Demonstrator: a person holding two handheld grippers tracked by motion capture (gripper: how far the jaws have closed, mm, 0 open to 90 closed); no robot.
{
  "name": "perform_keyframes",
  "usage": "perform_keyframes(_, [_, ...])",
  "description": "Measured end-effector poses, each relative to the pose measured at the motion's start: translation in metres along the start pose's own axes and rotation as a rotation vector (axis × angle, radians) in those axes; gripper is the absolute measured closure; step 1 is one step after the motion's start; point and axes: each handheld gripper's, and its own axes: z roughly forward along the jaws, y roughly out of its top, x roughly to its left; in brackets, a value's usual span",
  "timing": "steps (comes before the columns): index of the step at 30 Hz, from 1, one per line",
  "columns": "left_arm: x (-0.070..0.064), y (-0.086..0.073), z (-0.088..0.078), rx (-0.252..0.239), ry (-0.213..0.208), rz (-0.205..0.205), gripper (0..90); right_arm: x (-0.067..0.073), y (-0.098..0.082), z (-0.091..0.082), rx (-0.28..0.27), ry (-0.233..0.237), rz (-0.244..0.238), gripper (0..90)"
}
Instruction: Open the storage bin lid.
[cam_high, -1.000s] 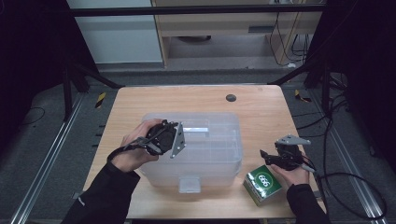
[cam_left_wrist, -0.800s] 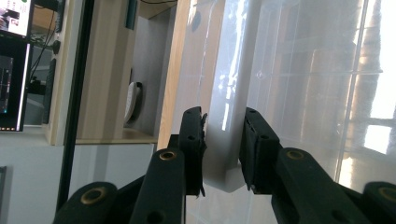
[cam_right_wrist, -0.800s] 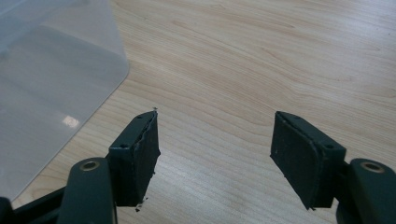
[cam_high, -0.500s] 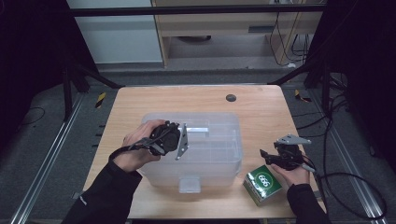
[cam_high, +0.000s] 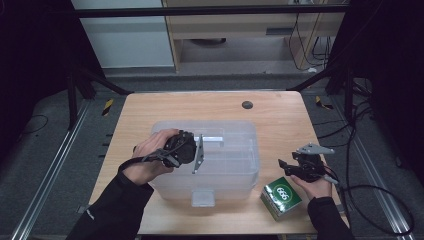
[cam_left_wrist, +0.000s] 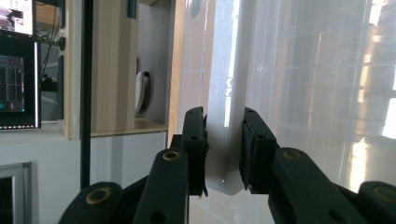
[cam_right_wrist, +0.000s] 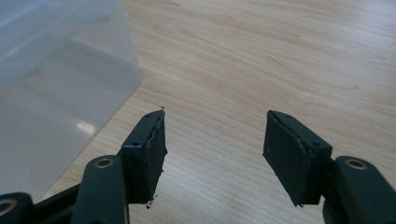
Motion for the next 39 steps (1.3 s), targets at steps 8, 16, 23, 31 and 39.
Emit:
perform_keyframes(8, [-0.002, 0.0, 0.0, -0.01, 0.017, 0.005, 74.3, 0.011, 0.011, -0.012, -0.026, 0.04, -0.027, 47.1])
perform_keyframes(16, [0.0, -0.002, 0.0, -0.025, 0.013, -0.008, 74.2, 0.022, 0.02, -0.029, -0.067, 0.089, -0.027, 59.7])
perform_keyframes(23, [0.003, -0.002, 0.0, -0.02, 0.016, -0.022, 73.9, 0.03, 0.023, -0.036, -0.069, 0.127, -0.04, 71.9])
perform_keyframes(31, [0.01, -0.003, 0.001, -0.021, 0.032, -0.042, 73.4, 0.033, 0.022, -0.043, -0.071, 0.193, -0.016, 86.9])
perform_keyframes(39, [0.018, -0.004, 0.003, -0.029, 0.028, -0.07, 72.9, 0.038, 0.022, -0.047, -0.081, 0.196, -0.036, 90.0])
